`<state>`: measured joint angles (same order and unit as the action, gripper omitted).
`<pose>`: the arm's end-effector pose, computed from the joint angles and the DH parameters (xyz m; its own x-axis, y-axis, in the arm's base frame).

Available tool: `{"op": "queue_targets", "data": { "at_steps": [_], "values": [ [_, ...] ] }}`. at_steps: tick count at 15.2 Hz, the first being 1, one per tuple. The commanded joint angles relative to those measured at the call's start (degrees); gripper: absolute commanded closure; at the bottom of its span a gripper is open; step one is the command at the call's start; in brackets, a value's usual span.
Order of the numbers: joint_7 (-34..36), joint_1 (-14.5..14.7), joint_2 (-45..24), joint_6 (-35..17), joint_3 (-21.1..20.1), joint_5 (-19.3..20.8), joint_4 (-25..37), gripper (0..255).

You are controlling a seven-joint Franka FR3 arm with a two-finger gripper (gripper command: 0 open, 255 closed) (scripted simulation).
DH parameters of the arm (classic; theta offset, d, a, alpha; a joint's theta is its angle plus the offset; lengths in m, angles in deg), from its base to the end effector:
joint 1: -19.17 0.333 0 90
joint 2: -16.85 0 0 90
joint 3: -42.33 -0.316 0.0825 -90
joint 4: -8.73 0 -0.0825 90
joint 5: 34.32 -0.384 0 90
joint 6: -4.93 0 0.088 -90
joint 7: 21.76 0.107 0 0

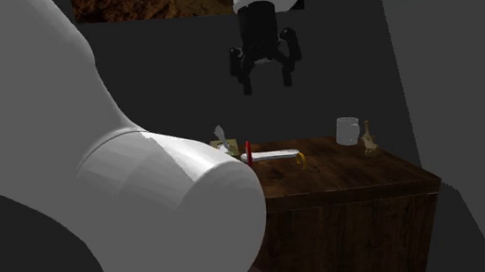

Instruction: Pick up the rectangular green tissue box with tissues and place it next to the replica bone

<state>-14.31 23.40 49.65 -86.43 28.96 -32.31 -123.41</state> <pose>0.3461 0.1193 0.5386 0.9842 0.1220 -0.1281 0.1438 -0.9736 0.1776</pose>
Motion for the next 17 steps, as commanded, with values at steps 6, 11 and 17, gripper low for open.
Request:
{"op": "queue_targets", "data": {
  "at_steps": [6, 11, 17],
  "values": [
    [6.41, 1.96, -14.57, -2.26, -9.67, 4.36, 8.88, 0],
    [11.92, 3.7, -26.48, -1.53, -15.82, 10.48, 16.89, 0],
    [18.61, 8.64, -42.53, 2.44, -20.67, 20.4, 28.37, 0]
  ]
}}
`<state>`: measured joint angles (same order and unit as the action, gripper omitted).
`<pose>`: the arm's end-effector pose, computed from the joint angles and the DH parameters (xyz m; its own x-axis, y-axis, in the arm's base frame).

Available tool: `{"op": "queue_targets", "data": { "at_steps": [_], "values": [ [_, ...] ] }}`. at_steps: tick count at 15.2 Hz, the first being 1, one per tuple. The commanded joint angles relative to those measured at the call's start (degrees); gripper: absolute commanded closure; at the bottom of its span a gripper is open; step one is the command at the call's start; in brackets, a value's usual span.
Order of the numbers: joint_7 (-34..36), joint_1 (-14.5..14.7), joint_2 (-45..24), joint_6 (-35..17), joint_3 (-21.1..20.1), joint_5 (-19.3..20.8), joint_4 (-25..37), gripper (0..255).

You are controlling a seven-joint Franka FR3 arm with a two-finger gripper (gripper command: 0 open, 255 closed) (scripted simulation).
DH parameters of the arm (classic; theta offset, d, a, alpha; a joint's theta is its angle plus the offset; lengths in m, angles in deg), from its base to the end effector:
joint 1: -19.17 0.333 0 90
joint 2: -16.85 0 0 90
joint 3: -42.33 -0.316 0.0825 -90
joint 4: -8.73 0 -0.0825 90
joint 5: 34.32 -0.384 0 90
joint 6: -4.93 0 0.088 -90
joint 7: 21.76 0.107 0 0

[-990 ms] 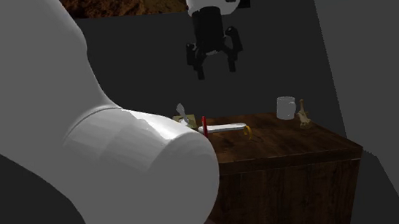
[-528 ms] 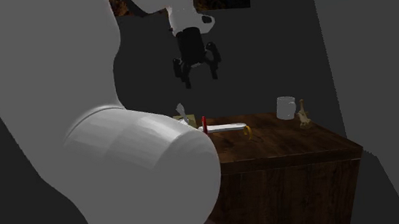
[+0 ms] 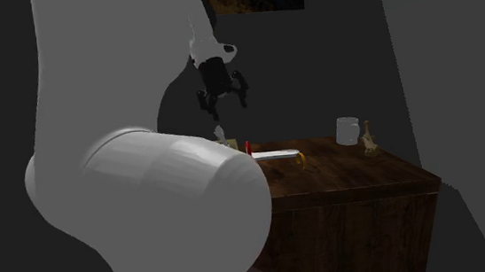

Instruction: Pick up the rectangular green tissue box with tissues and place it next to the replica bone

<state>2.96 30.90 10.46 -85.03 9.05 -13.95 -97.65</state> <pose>0.4165 0.3518 0.4461 0.9037 0.3641 -0.2252 0.4263 -0.8133 0.3960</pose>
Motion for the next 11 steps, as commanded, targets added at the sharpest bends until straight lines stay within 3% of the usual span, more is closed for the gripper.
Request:
{"op": "queue_targets", "data": {
  "at_steps": [1, 7, 11],
  "values": [
    [2.23, 2.41, -6.1, 2.0, -1.12, 3.79, 4.73, 0],
    [5.09, 11.74, -21.84, 8.34, -1.04, 13.19, 18.34, 0],
    [5.41, 10.33, -20.85, 5.16, -0.79, 13.14, 14.33, 0]
  ]
}}
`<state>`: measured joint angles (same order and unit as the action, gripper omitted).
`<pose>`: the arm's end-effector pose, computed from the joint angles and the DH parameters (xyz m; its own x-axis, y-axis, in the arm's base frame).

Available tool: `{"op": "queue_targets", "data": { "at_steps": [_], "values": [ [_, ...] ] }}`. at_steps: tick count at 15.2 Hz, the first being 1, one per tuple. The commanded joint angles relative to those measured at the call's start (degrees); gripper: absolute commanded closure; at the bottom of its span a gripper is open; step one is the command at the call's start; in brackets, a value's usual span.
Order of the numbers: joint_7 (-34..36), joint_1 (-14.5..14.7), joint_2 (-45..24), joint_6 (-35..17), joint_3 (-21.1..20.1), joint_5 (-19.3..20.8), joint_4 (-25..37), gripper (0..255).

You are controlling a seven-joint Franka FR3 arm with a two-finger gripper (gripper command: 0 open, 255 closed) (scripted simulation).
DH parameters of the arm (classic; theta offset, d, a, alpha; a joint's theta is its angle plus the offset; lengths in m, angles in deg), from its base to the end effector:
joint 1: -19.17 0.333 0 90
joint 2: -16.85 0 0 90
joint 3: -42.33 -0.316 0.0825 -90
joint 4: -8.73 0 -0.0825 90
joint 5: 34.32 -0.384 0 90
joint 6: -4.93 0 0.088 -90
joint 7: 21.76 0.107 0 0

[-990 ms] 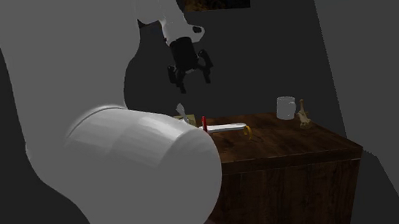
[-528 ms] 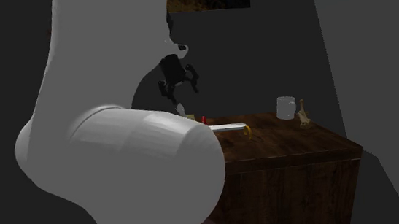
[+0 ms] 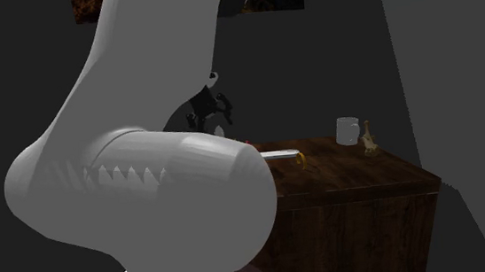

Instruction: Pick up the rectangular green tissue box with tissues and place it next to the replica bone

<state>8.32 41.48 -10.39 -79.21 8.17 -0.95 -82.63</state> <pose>0.4262 0.4475 0.3700 0.8439 0.4536 -0.2865 0.5363 -0.6962 0.4772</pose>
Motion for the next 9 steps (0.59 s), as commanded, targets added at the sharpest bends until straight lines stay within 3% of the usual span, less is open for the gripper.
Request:
{"op": "queue_targets", "data": {
  "at_steps": [1, 9],
  "values": [
    [0.13, -0.59, 0.21, -1.44, 0.13, 0.16, -1.63, 0],
    [0.36, -1.44, 0.67, -3.39, 0.27, 0.28, -3.98, 0]
  ]
}}
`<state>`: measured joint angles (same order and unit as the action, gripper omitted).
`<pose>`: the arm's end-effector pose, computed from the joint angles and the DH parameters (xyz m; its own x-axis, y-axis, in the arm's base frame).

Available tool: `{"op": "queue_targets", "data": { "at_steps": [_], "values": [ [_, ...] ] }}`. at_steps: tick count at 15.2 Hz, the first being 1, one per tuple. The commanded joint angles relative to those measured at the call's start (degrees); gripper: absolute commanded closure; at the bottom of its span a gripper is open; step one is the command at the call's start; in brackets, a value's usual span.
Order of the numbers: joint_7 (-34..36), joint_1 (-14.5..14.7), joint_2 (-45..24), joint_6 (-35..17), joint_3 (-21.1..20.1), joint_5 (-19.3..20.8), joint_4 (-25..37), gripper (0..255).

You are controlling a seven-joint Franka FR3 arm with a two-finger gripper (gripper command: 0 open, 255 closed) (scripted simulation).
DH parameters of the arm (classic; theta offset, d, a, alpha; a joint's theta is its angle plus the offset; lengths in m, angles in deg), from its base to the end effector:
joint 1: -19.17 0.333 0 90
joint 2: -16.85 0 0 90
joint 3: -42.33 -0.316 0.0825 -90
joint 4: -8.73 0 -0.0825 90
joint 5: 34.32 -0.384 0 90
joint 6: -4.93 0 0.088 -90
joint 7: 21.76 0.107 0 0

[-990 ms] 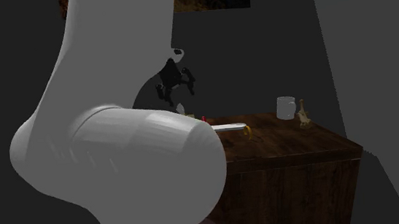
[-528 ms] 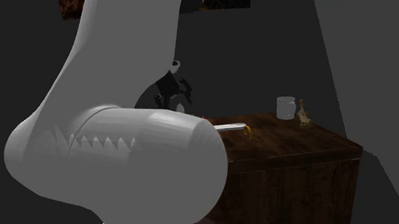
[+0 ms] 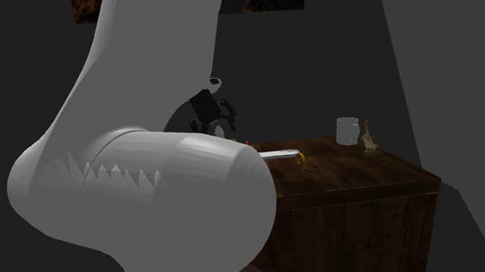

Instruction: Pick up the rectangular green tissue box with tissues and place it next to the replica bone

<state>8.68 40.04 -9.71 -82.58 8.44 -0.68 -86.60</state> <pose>0.4274 0.4348 0.3499 0.8436 0.4541 -0.2866 0.5367 -0.6955 0.4778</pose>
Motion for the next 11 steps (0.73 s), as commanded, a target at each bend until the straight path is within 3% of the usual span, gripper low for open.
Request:
{"op": "queue_targets", "data": {
  "at_steps": [1, 2, 3, 11],
  "values": [
    [0.01, 0.0, -0.01, -0.02, 0.0, 0.01, -0.01, 0],
    [0.0, 0.0, 0.0, -0.01, 0.0, 0.0, 0.0, 0],
    [0.0, 0.0, 0.0, -0.01, 0.0, 0.0, 0.0, 255],
    [0.08, 0.04, 0.0, 0.0, -0.03, -0.03, -0.04, 255]
  ]
}}
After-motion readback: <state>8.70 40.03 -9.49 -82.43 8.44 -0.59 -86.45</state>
